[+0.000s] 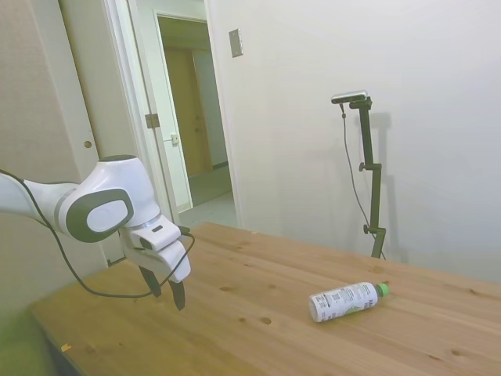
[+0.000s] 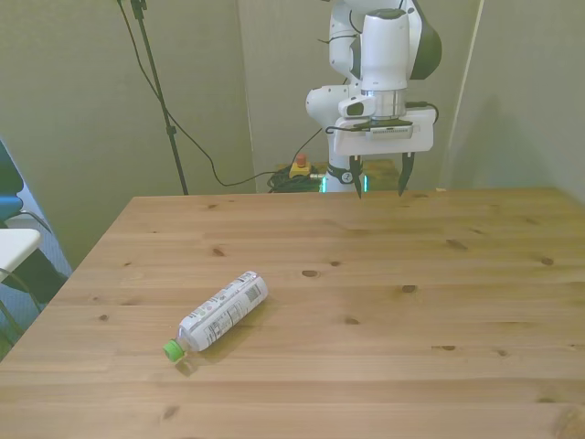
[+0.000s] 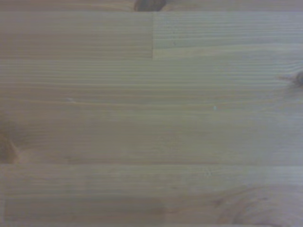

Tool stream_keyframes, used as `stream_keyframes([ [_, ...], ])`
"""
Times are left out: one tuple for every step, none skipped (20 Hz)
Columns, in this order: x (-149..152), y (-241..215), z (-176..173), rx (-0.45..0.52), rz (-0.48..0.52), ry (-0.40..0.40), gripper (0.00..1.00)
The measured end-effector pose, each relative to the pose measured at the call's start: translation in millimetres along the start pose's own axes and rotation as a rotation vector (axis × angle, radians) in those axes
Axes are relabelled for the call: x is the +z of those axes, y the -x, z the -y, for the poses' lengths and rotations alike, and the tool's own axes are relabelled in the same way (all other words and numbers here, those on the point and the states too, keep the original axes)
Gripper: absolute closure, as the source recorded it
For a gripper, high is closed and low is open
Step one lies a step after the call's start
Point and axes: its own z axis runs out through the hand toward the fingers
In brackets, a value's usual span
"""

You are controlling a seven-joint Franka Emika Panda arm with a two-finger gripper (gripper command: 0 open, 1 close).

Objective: Stand the water bottle

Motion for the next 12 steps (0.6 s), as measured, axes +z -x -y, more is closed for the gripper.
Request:
stream_keyframes([
  [0.2, -0.1, 0.0, -0.001, -0.001, 0.001, 0.0],
  [2.2, -0.2, -0.3, -0.002, 0.0, 0.006, 0.0],
  [2.6, -2.0, -0.8, 0.004, -0.006, 0.002, 0.0],
  [0.9, -8.1, -2.4, 0.019, -0.024, -0.009, 0.0],
  [-1.8, -17.4, -5.9, 0.036, -0.04, -0.016, 0.0],
  [-5.4, -29.4, -11.0, 0.057, -0.053, -0.02, 0.0],
  [-9.6, -43.4, -16.9, 0.079, -0.069, -0.02, 0.0],
  [-13.9, -57.9, -22.2, 0.1, -0.082, -0.021, 0.0],
  [-18.7, -73.3, -26.9, 0.122, -0.093, -0.024, 0.0],
  [-23.5, -88.7, -30.2, 0.138, -0.107, -0.023, 0.0],
  [-28.2, -104.8, -32.5, 0.152, -0.122, -0.021, 0.0],
  [-32.2, -121.0, -33.0, 0.165, -0.135, -0.021, 0.0],
])
